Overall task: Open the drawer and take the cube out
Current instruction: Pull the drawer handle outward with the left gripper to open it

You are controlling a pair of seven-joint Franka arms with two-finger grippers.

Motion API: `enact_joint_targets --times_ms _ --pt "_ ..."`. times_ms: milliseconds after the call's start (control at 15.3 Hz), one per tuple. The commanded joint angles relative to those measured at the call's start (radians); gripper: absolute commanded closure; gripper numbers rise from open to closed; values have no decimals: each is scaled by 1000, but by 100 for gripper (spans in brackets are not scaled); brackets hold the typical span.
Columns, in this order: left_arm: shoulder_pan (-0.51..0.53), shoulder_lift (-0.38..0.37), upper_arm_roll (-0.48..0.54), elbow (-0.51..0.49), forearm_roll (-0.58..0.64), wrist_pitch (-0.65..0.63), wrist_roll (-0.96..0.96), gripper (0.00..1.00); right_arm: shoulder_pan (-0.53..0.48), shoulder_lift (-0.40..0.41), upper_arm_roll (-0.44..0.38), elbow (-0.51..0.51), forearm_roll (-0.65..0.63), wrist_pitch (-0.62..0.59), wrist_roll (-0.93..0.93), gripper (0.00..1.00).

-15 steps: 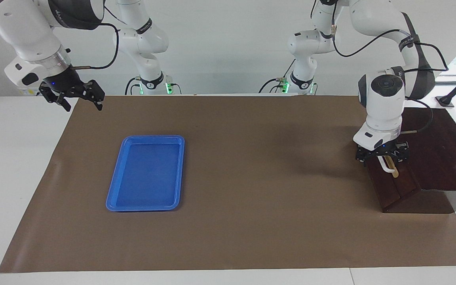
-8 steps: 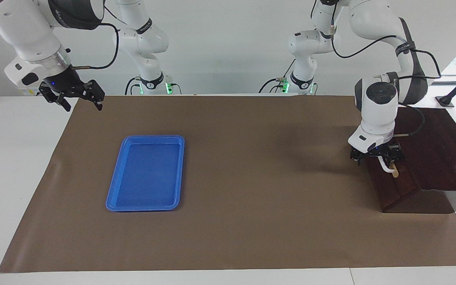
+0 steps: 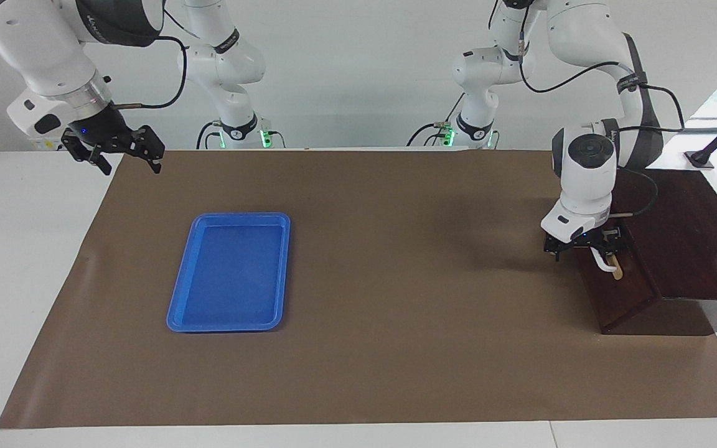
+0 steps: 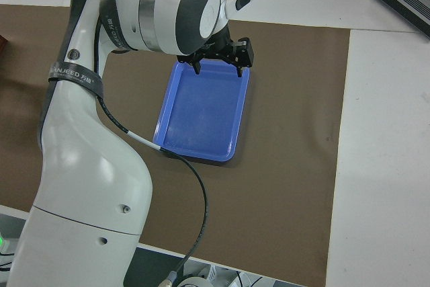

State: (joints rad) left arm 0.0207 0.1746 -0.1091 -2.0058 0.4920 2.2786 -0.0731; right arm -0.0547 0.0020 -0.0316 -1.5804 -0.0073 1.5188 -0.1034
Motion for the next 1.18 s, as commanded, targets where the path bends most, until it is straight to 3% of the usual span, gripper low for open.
enact_joint_targets --times_ms 0,196,523,719,915,1112 --pt "-126 13 2 -4 -19 10 -134 0 3 -20 -1 -26 0 11 10 0" --pt "-185 8 2 -4 -52 -13 -186 0 3 -20 -1 -26 0 11 11 0" --pt "-186 9 2 15 -53 -37 -186 0 3 -20 -1 -26 0 11 11 0" --pt "-188 20 2 158 -78 -198 -180 0 1 -20 -2 -26 3 11 11 0" --pt "-165 31 9 304 -208 -303 -185 0 -1 -20 -2 -26 4 11 11 0" --pt "-87 25 11 361 -231 -355 -183 0 -2 -20 -2 -26 4 9 10 0"
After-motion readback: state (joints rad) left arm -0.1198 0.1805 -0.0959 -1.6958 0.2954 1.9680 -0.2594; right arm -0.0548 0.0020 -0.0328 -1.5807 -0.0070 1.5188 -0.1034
